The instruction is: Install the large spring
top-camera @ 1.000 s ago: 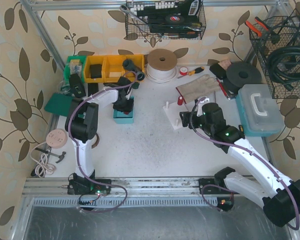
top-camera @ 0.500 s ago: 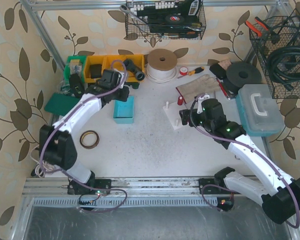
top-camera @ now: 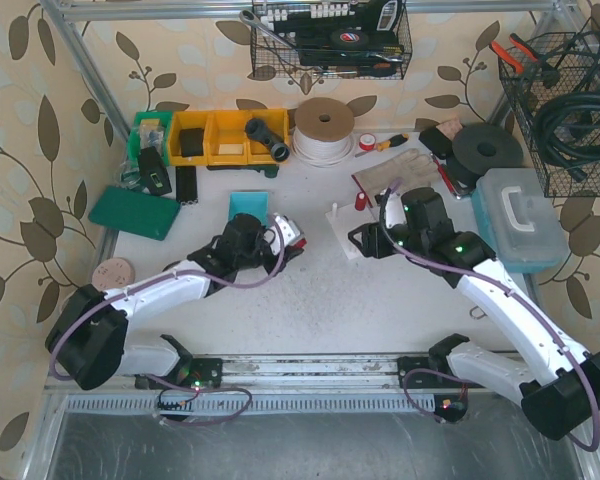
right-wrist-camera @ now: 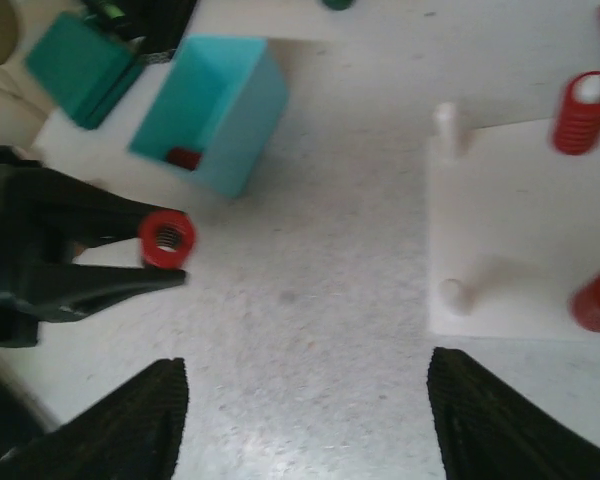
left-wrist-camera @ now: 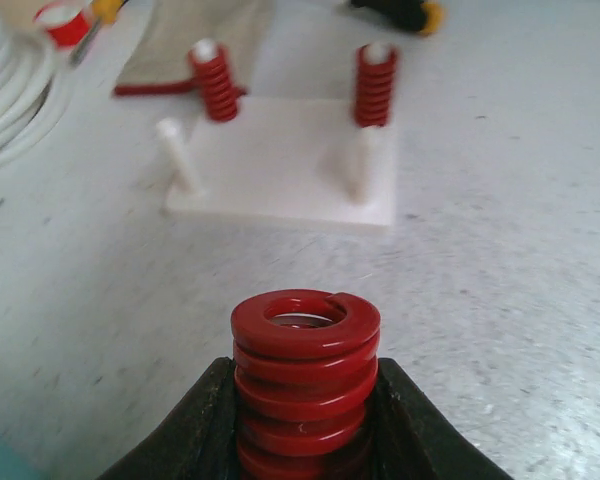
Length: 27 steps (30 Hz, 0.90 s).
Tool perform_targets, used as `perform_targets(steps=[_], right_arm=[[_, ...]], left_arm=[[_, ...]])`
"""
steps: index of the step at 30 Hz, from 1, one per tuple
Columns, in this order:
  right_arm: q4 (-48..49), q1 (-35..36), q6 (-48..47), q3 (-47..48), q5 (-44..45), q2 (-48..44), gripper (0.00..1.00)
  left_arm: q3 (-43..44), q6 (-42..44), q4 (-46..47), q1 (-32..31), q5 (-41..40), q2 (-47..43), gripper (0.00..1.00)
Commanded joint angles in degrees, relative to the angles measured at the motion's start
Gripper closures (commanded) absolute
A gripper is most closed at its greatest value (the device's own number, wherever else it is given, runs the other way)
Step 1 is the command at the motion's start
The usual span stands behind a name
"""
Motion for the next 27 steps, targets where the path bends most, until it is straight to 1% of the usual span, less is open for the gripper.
perform_targets(steps=[1, 3, 5, 8, 12, 16, 19, 24, 27], right_arm=[[1.70, 0.09, 2.53, -0.41, -14.63, 0.06, 0.37], [4.57, 0.55, 4.33, -1.69, -18.55, 0.71, 0.39], [5.72, 2.17, 5.05, -1.61, -19.39, 1.81, 0.38], [5.38, 5.47, 4.88, -0.51, -18.21, 4.51, 0.36], [5.35, 8.16, 4.91, 0.95, -16.26, 7.66, 0.36], [5.43, 8.65, 5.11, 1.68, -14.04, 9.54, 0.36], [6.92, 8.63, 6.12, 1.40, -14.63, 10.84, 0.37], [8.24, 9.23, 7.34, 1.84, -14.51, 13.07, 0.42], [8.46, 9.87, 7.14, 2.07, -15.11, 14.47, 0.48]], left_arm=[[-3.34, 6.16, 17.50, -2.59, 8.59, -4.44, 0.95], [-3.36, 6.63, 17.95, -3.95, 8.95, -4.35, 0.95], [-3.22, 7.14, 18.10, -5.00, 9.08, -3.94, 0.94], [-3.01, 8.18, 18.25, -6.30, 10.02, -3.64, 0.95], [-3.18, 9.11, 18.89, -7.46, 11.13, -4.05, 0.95], [-3.42, 10.05, 19.07, -8.02, 12.82, -4.45, 0.96], [-3.19, 10.78, 18.65, -8.44, 14.14, -4.40, 0.96], [-2.83, 11.43, 18.37, -8.88, 14.23, -4.31, 0.97], [-2.42, 11.51, 18.28, -9.14, 13.72, -4.21, 0.97]])
